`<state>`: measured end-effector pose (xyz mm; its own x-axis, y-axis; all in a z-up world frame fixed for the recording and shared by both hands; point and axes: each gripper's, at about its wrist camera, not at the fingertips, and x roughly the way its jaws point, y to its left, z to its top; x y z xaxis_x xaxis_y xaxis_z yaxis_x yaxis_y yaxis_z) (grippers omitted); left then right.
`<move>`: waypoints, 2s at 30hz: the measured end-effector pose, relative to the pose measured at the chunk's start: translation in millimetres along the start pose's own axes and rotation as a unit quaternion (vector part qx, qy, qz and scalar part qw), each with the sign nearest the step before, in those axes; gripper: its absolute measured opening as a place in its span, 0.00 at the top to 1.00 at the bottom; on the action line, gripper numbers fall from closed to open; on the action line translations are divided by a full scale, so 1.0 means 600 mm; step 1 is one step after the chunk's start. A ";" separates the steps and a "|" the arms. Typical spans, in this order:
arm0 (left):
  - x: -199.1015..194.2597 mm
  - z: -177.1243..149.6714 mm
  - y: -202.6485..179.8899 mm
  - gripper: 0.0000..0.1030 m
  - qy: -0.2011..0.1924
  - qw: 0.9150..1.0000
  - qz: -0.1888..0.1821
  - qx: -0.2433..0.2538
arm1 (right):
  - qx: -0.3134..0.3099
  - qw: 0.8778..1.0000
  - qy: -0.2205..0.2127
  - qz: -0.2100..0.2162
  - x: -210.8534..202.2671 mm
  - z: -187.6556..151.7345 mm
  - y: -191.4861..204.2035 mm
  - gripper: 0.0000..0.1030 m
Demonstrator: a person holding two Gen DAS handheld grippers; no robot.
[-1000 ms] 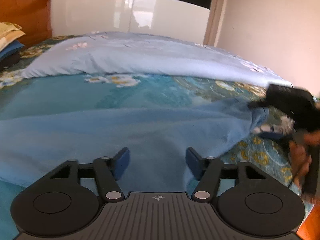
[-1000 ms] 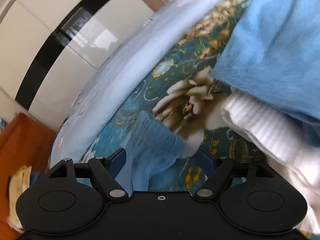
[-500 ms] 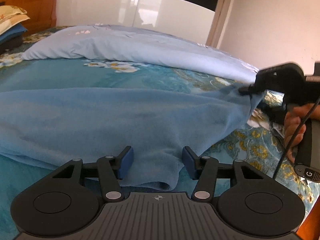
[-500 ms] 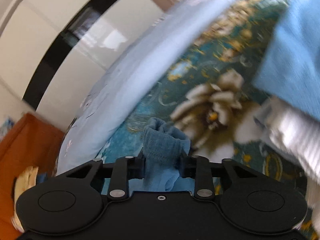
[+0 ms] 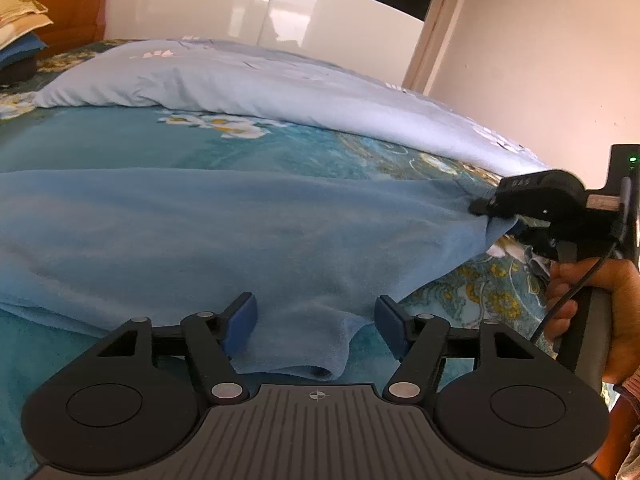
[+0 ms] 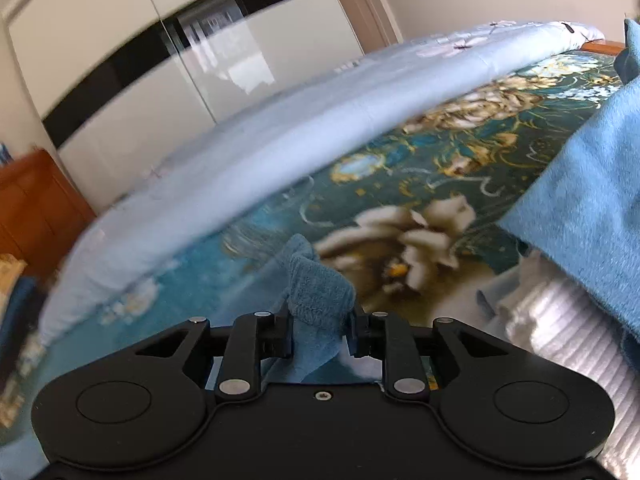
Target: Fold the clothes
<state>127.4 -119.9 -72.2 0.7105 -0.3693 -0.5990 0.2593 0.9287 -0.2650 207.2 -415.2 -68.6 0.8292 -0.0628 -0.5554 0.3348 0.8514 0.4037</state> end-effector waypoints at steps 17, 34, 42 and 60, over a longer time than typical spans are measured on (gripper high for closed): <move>-0.068 0.051 0.075 0.23 -0.040 0.998 0.001 -0.054 | -0.119 0.986 -0.072 0.093 -0.122 0.032 0.077 0.40; -0.105 0.065 0.304 0.23 -0.026 0.979 0.162 -0.125 | -0.090 0.994 0.054 0.012 -0.013 -0.022 0.044 0.94; -0.144 0.063 0.338 0.23 -0.066 0.974 0.183 -0.117 | -0.091 0.994 0.057 -0.002 -0.011 -0.029 0.036 0.95; -0.154 0.083 0.489 0.57 -0.073 0.943 0.270 -0.182 | -0.100 0.993 0.060 -0.010 -0.007 -0.026 0.049 0.88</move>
<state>170.3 188.2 -57.3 0.7641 0.1879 -0.6171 -0.3891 0.8973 -0.2085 206.6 -381.7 -65.8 0.7603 -0.0280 -0.6490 0.2442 0.9381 0.2457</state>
